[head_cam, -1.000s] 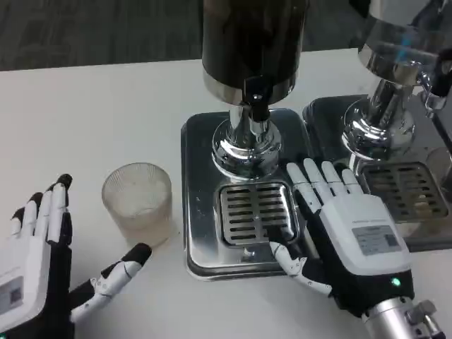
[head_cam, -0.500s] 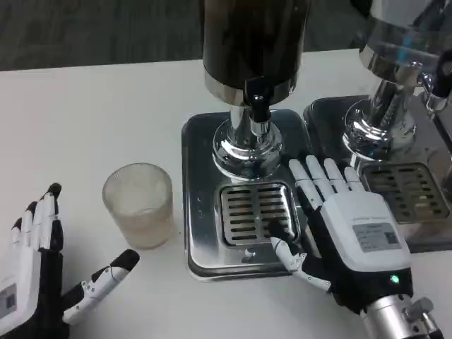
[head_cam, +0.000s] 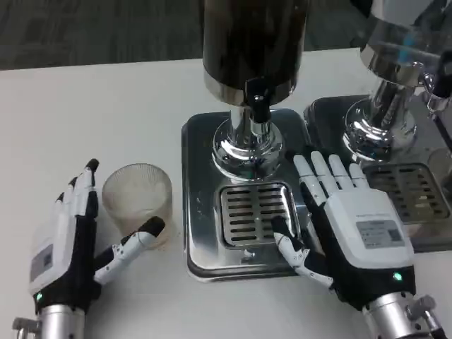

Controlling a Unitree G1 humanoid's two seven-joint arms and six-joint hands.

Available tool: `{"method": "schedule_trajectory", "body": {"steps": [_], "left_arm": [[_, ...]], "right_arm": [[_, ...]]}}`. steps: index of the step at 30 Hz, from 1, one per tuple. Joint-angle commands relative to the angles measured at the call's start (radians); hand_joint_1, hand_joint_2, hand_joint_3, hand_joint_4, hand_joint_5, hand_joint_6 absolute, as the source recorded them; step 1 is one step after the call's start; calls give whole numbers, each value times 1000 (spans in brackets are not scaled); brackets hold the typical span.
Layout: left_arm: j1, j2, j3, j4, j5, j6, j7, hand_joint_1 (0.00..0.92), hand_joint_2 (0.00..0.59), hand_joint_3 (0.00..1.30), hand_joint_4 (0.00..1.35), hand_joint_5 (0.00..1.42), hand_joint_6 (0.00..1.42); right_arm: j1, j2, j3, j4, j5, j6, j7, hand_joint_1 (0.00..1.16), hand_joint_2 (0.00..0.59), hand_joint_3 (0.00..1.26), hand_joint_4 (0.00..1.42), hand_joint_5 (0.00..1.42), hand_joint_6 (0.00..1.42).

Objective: Grasp the cup under the faucet to collect the drink, then remove the cup.

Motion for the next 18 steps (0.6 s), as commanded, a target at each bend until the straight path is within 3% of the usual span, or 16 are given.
{"method": "schedule_trajectory", "body": {"steps": [1, 7, 18], "left_arm": [[-45, -2, -20, 62, -6, 11, -13, 2, 0, 0, 0, 0, 0], [-70, -1, -25, 114, -20, -10, -23, 52, 0, 0, 0, 37, 4], [-124, -15, -37, 202, -39, -64, 2, 124, 2, 0, 0, 151, 135]], "right_arm": [[11, 4, -4, -14, 0, 13, -10, 299, 452, 26, 0, 0, 0], [10, 4, -1, -16, -3, 16, -8, 304, 451, 18, 0, 0, 0], [12, 8, -2, -15, 0, 23, -6, 310, 451, 15, 0, 0, 0]]}}
